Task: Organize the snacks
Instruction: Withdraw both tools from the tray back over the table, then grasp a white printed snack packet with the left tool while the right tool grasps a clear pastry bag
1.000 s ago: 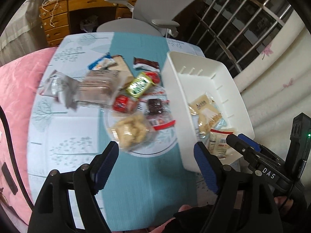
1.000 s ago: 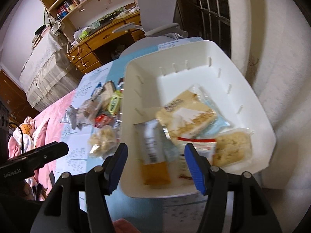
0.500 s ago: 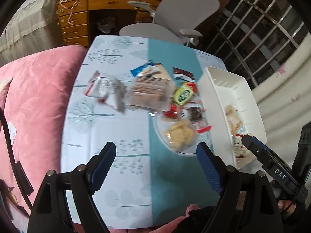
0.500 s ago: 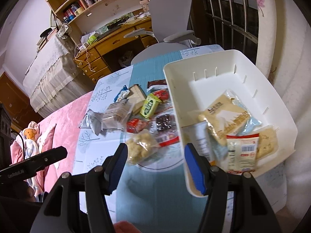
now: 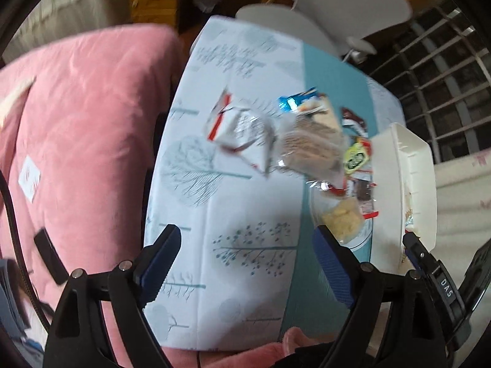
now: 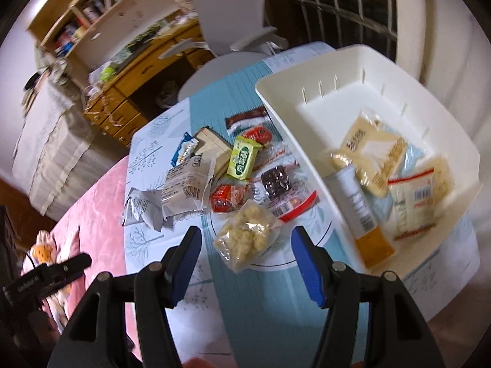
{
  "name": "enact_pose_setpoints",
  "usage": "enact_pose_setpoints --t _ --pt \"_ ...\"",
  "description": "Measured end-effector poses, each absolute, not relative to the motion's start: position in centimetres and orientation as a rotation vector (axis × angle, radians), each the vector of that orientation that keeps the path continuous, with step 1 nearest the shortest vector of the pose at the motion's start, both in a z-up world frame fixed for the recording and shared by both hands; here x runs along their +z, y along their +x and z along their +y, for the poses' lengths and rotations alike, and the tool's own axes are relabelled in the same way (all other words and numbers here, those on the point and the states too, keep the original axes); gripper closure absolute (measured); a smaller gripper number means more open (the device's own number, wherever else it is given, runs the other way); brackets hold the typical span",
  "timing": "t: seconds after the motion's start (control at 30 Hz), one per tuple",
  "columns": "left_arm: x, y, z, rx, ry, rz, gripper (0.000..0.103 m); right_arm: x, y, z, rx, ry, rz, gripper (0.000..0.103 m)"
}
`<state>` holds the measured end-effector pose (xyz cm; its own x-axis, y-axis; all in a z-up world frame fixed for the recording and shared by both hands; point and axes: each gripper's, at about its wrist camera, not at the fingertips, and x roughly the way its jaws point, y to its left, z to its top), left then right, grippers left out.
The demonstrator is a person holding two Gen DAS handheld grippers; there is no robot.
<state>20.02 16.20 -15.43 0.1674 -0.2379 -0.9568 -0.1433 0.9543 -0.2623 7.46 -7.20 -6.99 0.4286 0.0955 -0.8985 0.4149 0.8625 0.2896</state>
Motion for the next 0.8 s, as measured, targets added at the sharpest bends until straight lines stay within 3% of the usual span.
enact_pose_setpoints --t 0.27,0.8 --pt "-17.9 23.6 16.8 -0.051 -0.278 1.535 0.016 -9.5 8.9 -7.4 -0.330 0.722 1.236 0.042" --pt "-20.6 31.0 13.6 -0.023 -0.118 1.590 0.014 -16.4 10.8 -9.1 -0.481 1.058 1.408 0.041"
